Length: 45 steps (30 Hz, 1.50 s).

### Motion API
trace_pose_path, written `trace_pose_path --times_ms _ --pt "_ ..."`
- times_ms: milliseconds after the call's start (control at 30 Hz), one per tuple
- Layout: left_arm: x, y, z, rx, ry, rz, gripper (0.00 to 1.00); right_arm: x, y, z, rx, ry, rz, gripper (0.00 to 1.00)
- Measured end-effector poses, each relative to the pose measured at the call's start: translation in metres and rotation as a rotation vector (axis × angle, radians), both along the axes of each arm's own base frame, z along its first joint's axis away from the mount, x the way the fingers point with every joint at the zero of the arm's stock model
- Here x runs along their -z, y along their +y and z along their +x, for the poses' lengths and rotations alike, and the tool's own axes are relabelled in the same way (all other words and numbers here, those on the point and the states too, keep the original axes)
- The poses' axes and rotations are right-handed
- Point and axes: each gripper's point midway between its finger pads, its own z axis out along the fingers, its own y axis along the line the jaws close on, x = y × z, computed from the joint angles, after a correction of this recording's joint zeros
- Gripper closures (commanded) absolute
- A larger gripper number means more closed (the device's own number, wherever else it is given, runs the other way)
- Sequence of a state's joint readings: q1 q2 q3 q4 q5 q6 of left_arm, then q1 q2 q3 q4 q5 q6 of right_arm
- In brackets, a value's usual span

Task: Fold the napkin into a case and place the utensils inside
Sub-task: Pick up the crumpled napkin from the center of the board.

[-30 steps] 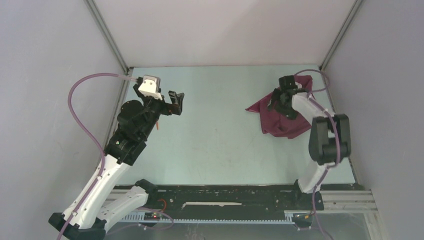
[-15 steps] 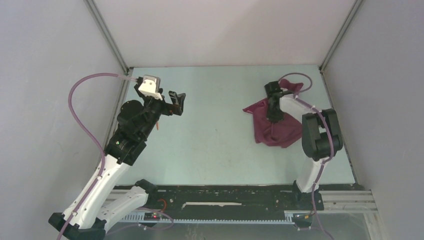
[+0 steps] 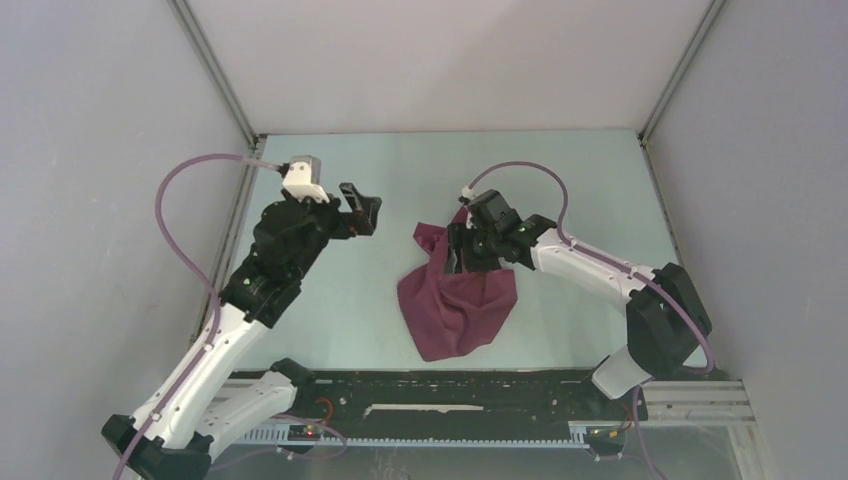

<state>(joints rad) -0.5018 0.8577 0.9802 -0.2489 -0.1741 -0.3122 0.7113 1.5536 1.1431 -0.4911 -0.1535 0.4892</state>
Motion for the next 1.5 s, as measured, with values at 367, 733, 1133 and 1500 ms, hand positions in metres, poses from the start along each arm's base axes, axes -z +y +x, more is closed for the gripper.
trace_pose_path --times_ms 367,733,1133,1500 --pt "0.193 -0.037 -0.054 0.131 0.561 -0.143 0.02 0.022 -0.108 0.026 0.227 0.052 -0.026 0.24" --pt "0.255 -0.057 -0.082 0.196 0.755 -0.099 0.10 0.064 -0.145 -0.016 0.288 0.155 -0.043 0.19" --pt "0.297 -0.087 -0.091 0.256 0.846 -0.142 0.31 0.077 -0.123 -0.002 0.244 0.164 0.079 0.41" --pt "0.274 -0.100 -0.076 0.262 0.783 -0.227 0.95 0.064 -0.111 -0.001 0.257 0.142 0.132 1.00"
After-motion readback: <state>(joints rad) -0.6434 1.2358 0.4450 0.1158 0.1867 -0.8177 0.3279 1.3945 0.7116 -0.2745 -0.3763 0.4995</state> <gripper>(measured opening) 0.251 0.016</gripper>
